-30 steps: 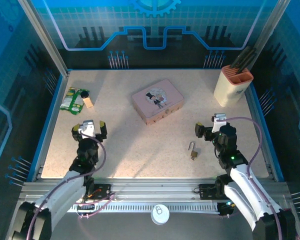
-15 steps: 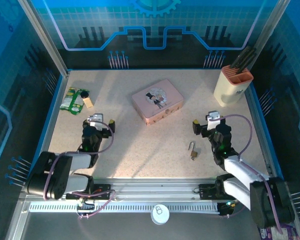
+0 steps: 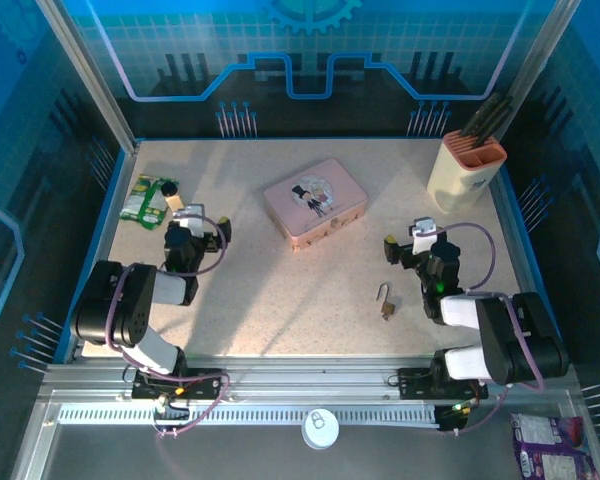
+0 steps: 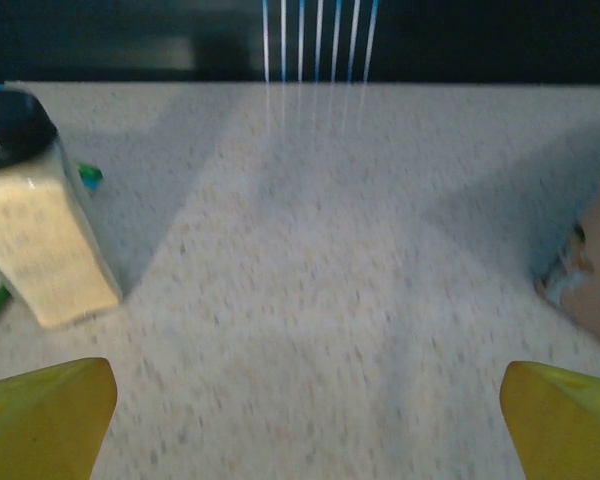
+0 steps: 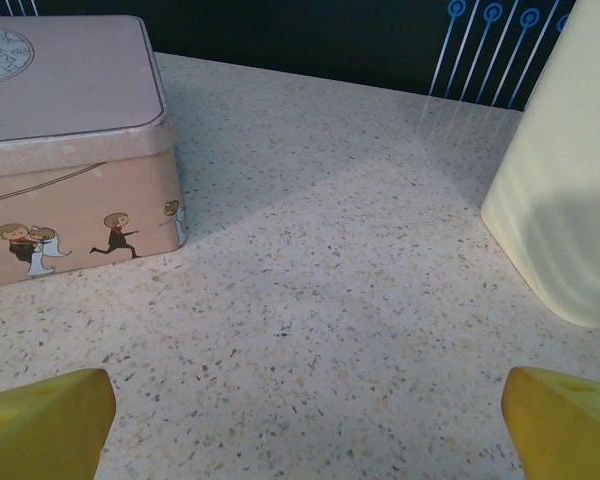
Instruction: Unlock a padlock with a key
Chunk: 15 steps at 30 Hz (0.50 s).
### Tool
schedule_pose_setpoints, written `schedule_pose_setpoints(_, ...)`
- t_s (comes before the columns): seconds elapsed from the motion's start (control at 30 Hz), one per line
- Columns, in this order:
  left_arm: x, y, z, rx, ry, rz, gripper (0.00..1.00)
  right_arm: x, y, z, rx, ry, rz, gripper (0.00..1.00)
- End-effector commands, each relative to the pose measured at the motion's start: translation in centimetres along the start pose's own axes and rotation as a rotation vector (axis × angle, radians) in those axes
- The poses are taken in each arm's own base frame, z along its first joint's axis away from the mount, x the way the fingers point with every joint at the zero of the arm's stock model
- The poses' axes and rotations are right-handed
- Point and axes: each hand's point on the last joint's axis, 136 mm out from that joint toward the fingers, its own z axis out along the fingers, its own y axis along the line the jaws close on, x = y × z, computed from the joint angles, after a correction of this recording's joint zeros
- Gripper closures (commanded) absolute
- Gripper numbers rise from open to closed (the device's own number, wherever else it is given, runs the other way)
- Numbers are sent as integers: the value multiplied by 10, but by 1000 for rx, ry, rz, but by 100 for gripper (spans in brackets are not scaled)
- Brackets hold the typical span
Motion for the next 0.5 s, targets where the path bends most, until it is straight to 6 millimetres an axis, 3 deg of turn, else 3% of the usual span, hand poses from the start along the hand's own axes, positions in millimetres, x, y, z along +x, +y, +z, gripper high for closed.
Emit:
schedule_pose_setpoints(0.0,7,4,-1,3,45,-43,1,-27,-6,8,-12,-111,28,0)
schedule_pose_setpoints(0.17,7,4,-2,3,44,-45,1,-15,-14,17,12,-116,59,0)
schedule_pose_setpoints(0.33,7,4,-2,-1,44,-45,1,-9,-30,32,92,1,104,0)
schedule_pose_setpoints(0.47,7,5,-1,-1,44,-44,1,-7,-28,35,117,22,77,0)
